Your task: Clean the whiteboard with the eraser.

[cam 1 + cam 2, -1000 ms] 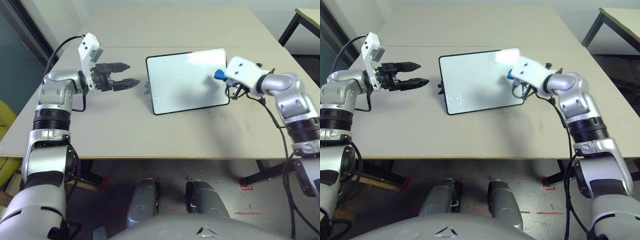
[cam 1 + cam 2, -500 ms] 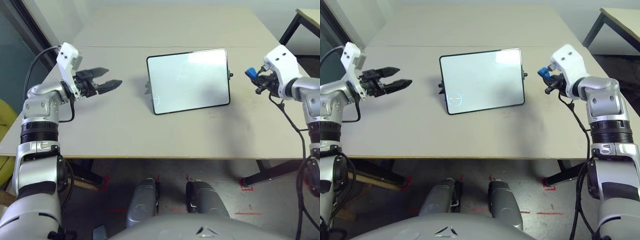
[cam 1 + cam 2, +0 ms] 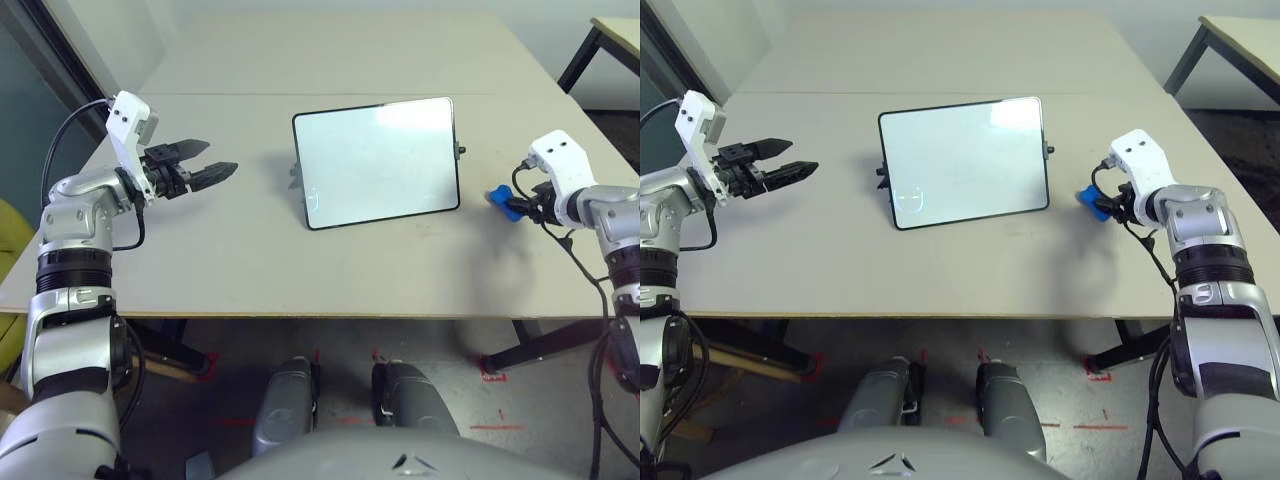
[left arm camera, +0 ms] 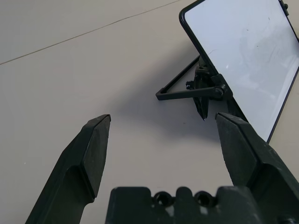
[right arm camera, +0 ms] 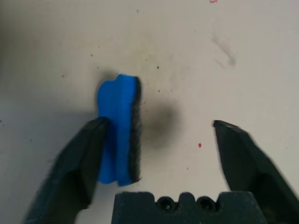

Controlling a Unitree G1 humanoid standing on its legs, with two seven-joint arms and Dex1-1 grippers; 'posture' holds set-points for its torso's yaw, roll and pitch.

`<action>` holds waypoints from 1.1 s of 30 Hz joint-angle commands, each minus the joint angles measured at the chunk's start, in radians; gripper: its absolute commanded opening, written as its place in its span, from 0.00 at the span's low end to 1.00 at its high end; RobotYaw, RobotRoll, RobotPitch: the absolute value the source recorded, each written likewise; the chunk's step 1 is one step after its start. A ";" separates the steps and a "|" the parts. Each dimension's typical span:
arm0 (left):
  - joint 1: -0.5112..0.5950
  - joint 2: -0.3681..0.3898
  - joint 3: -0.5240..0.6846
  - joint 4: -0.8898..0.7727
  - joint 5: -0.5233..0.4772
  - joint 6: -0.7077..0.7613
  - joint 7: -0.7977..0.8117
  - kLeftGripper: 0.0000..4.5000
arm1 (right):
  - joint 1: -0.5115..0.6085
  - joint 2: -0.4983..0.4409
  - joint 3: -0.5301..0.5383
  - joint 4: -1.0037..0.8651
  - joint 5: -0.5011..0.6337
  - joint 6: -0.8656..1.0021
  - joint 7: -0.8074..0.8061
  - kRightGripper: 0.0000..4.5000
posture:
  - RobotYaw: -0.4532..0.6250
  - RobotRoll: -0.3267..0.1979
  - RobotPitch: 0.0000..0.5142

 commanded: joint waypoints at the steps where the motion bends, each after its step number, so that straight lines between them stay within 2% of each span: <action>1: 0.002 0.004 -0.002 -0.002 -0.012 0.007 -0.005 1.00 | -0.022 0.004 -0.004 0.040 0.010 -0.014 -0.011 1.00 | 0.61 0.62 0.14; 6: 0.000 0.010 0.007 0.008 -0.010 0.000 0.006 1.00 | -0.071 -0.022 -0.074 0.092 0.060 -0.017 -0.048 1.00 | 0.61 0.62 0.14; 12: -0.018 0.006 0.050 0.049 -0.008 -0.040 0.087 1.00 | -0.095 -0.076 -0.121 0.159 0.072 -0.120 -0.118 1.00 | 0.61 0.62 0.14; 18: -0.040 -0.014 0.098 0.155 0.040 -0.196 0.300 1.00 | -0.096 -0.085 -0.196 0.207 0.101 -0.249 -0.260 1.00 | 0.61 0.62 0.15; 22: -0.079 -0.009 0.126 0.309 0.085 -0.308 0.538 1.00 | -0.102 -0.054 -0.264 0.255 0.144 -0.375 -0.363 1.00 | 0.61 0.62 0.15; 26: -0.095 -0.010 0.148 0.395 0.105 -0.401 0.705 1.00 | -0.106 -0.022 -0.290 0.303 0.148 -0.526 -0.463 1.00 | 0.61 0.62 0.15; 33: -0.049 -0.050 0.152 0.438 0.125 -0.474 0.873 1.00 | -0.095 0.037 -0.316 0.366 0.166 -0.700 -0.570 1.00 | 0.61 0.62 0.16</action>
